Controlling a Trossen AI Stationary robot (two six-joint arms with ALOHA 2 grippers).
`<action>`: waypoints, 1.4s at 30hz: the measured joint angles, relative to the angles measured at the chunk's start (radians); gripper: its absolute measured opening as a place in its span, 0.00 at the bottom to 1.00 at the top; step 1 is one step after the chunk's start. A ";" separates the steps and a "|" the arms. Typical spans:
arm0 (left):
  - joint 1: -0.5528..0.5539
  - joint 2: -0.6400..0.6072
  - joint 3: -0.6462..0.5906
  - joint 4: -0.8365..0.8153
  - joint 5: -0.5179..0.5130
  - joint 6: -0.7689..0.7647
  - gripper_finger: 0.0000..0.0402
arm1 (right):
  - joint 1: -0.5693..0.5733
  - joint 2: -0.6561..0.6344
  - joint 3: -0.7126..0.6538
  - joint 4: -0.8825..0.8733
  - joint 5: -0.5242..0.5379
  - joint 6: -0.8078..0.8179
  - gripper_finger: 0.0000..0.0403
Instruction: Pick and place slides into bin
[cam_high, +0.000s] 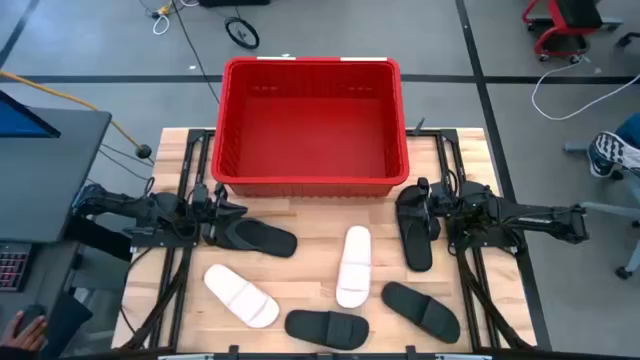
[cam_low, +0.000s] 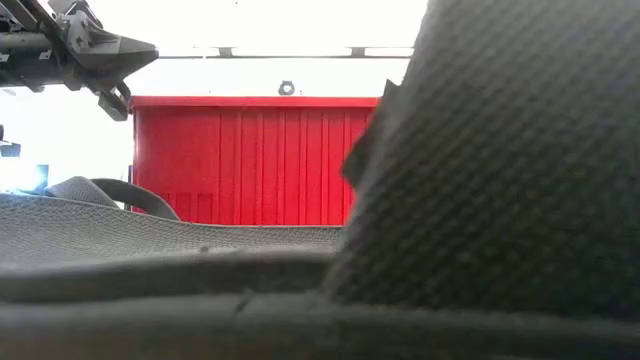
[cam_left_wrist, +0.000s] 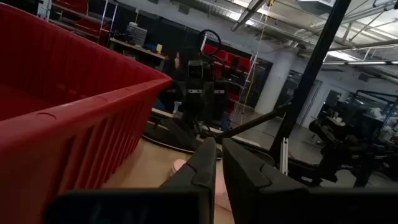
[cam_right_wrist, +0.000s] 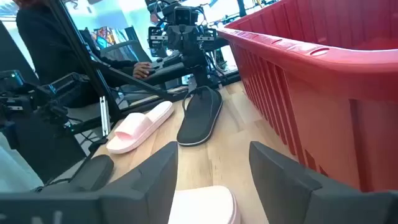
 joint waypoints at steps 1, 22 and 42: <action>0.000 0.000 0.000 0.000 0.000 0.000 0.07 | 0.000 0.000 0.000 0.000 0.000 0.000 0.51; 0.000 0.000 0.000 0.000 0.000 0.000 0.07 | 0.000 0.000 0.000 0.000 0.000 0.000 0.51; 0.000 0.000 0.000 0.000 0.000 0.000 0.08 | 0.000 0.000 0.000 0.000 0.000 0.000 0.51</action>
